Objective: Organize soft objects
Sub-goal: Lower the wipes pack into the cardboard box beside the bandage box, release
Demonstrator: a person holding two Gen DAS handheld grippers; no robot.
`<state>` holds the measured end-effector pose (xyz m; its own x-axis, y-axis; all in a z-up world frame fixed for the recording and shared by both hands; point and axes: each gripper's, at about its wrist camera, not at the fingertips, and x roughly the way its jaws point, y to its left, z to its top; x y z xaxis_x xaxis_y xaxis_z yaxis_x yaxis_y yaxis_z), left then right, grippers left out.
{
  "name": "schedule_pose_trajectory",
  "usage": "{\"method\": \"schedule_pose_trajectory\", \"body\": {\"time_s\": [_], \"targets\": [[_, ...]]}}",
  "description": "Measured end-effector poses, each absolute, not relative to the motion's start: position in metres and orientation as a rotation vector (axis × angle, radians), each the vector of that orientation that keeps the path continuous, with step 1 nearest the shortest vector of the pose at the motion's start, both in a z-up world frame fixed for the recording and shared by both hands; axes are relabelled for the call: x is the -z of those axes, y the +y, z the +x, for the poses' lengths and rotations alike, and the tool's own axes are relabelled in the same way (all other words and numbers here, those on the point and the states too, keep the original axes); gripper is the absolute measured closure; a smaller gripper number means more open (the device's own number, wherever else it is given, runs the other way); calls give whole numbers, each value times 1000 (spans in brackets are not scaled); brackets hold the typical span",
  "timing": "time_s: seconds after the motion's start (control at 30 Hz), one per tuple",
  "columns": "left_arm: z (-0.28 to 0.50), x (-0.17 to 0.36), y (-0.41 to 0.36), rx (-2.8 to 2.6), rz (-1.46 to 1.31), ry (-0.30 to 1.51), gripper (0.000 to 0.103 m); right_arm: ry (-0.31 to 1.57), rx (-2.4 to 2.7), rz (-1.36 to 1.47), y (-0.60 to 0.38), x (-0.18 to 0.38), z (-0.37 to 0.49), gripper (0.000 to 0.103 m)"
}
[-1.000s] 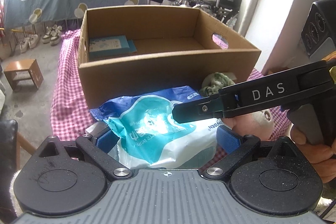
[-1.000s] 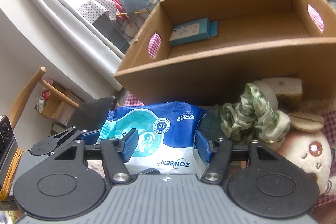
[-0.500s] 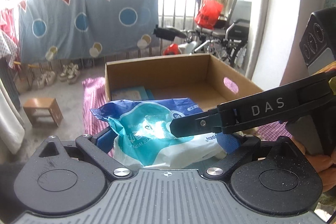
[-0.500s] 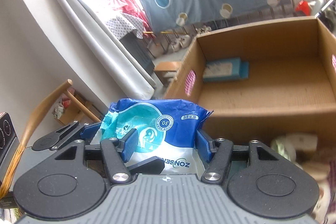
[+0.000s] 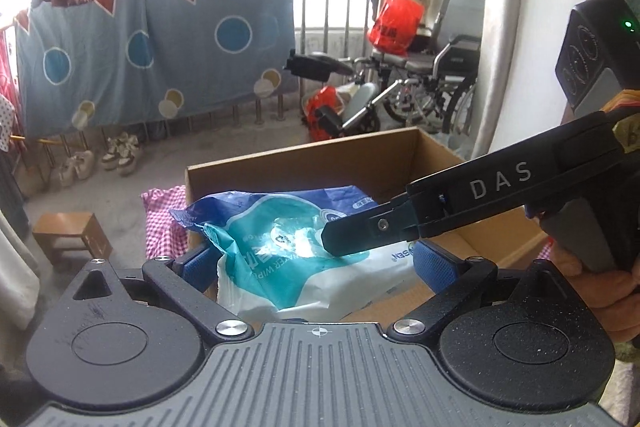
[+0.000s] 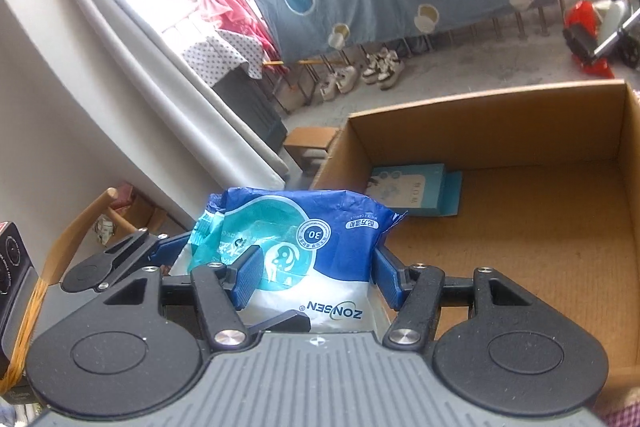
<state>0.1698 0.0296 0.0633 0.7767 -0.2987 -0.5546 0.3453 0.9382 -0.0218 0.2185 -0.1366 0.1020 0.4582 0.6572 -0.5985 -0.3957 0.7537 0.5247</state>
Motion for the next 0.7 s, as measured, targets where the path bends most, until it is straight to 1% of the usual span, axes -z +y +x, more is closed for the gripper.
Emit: {"method": "schedule_pose_trajectory", "body": {"time_s": [0.2, 0.37, 0.5, 0.53, 0.7], "targets": [[226, -30, 22, 354, 108, 729, 4, 1006, -617, 336, -142, -62, 285, 40], [255, -2, 17, 279, 170, 853, 3, 1115, -569, 334, -145, -21, 328, 40], [247, -12, 24, 228, 204, 818, 2, 1211, -528, 331, -147, 8, 345, 40], [242, -19, 29, 230, 188, 803, 1, 1224, -525, 324, -146, 11, 345, 40], [212, -43, 62, 249, 41, 771, 1, 1285, -527, 239, -133, 16, 343, 42]]}}
